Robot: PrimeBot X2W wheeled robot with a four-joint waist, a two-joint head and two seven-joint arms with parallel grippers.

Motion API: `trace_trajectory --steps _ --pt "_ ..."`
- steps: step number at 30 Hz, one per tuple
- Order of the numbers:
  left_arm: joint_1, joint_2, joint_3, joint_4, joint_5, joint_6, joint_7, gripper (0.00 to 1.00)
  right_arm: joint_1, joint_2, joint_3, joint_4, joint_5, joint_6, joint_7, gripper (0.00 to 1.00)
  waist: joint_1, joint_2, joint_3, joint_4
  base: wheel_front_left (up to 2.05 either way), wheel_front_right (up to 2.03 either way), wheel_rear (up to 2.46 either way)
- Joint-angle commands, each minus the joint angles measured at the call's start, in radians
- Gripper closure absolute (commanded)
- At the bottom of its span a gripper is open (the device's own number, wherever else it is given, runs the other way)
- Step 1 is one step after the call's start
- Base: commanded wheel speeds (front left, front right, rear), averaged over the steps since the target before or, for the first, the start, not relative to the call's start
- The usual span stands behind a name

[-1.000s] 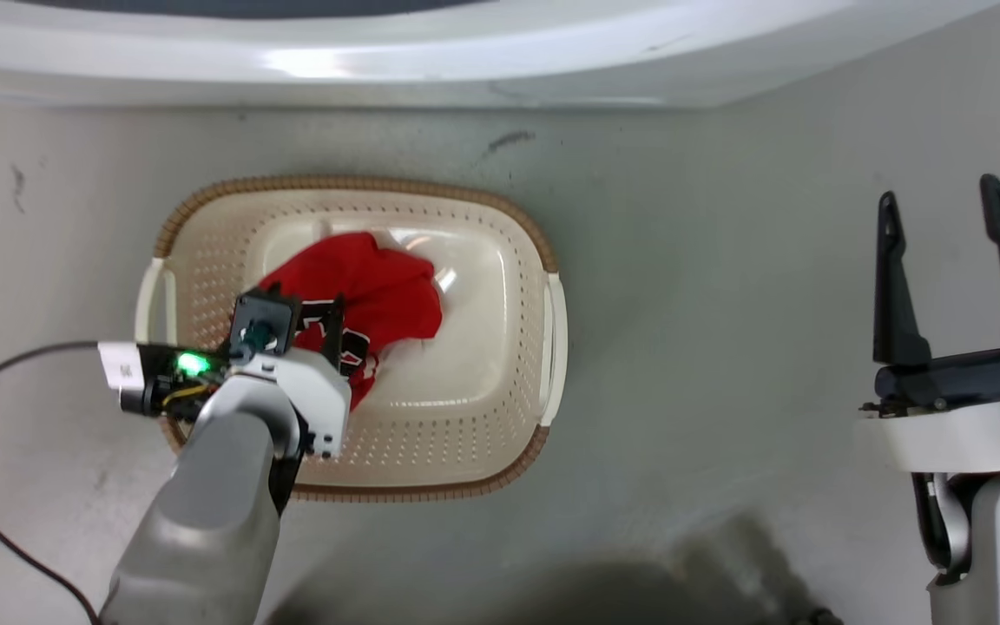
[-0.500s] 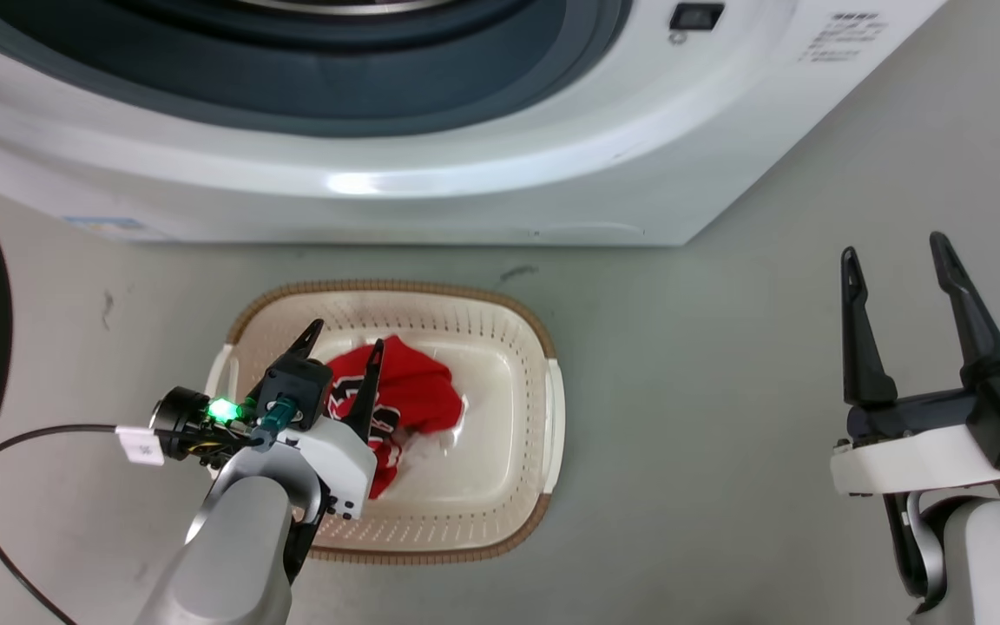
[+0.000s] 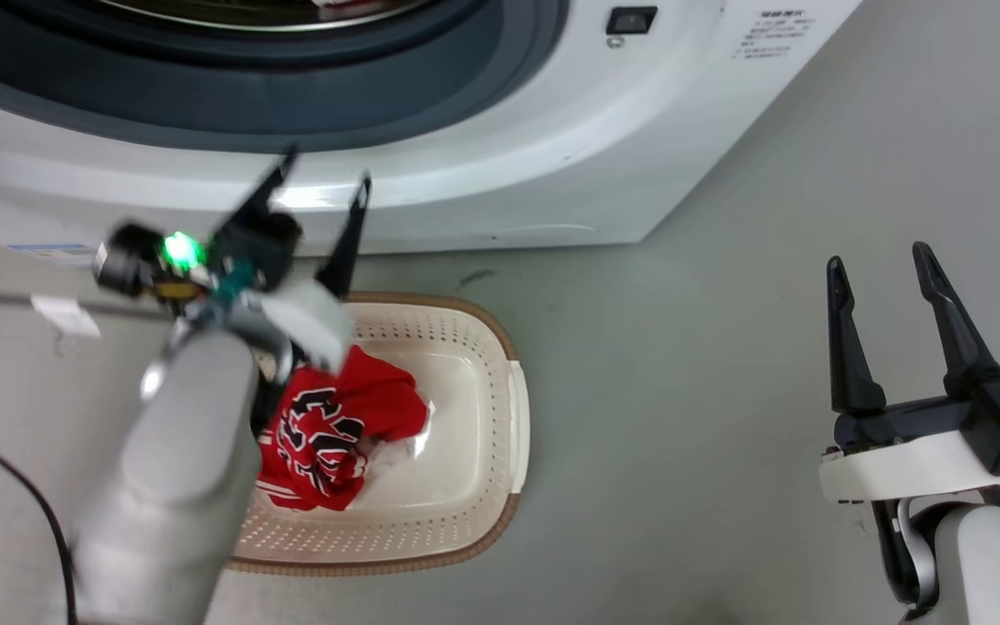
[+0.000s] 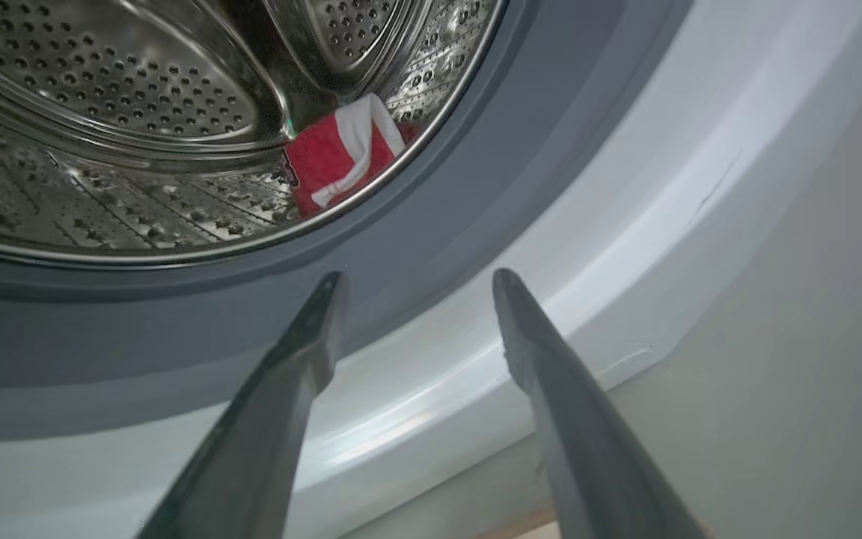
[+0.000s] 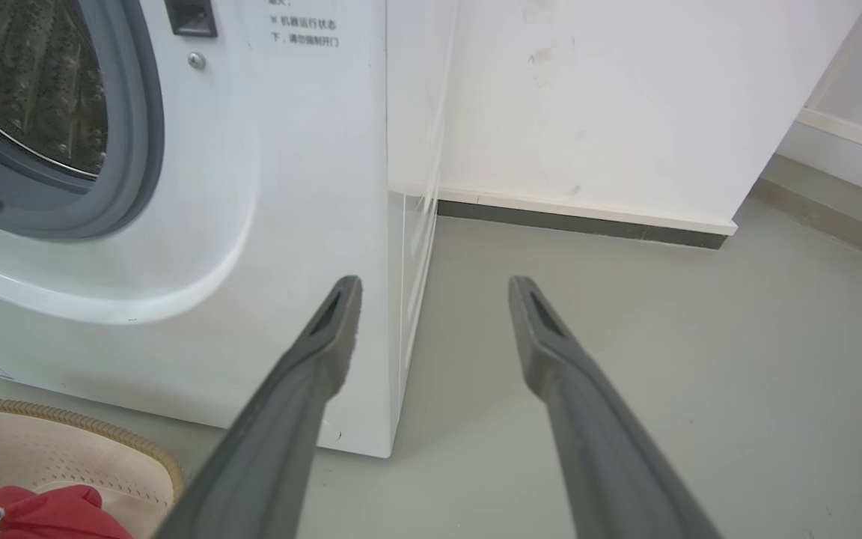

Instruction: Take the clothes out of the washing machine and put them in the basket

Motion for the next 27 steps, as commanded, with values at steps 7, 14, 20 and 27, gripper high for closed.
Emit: trace_trajectory --steps 7,14,20,27 --pt "-0.3 0.037 -0.018 0.097 -0.027 -0.014 0.101 0.0 -0.032 0.0 0.006 -0.01 0.036 -0.001 -0.002 0.0 0.0001 -0.0001 0.112 -0.093 0.0 0.0 0.0" --pt "-0.593 0.117 -0.054 0.259 -0.055 -0.017 0.317 0.0 -0.054 0.0 0.036 -0.017 0.083 -0.001 -0.002 0.0 0.0001 -0.0001 0.205 -0.193 0.0 0.0 0.0" --pt "-0.784 0.184 -0.085 0.411 -0.108 -0.017 0.527 0.0 -0.057 0.001 0.07 -0.008 0.122 -0.001 -0.002 0.0 0.0001 -0.0001 0.252 -0.274 0.0 0.0 0.0" --pt "-0.86 0.23 -0.132 0.518 -0.161 -0.018 0.724 0.0 -0.049 0.0 0.111 -0.005 0.154 -0.001 -0.002 0.0 0.0001 -0.0001 0.271 -0.339 0.0 0.0 0.0"
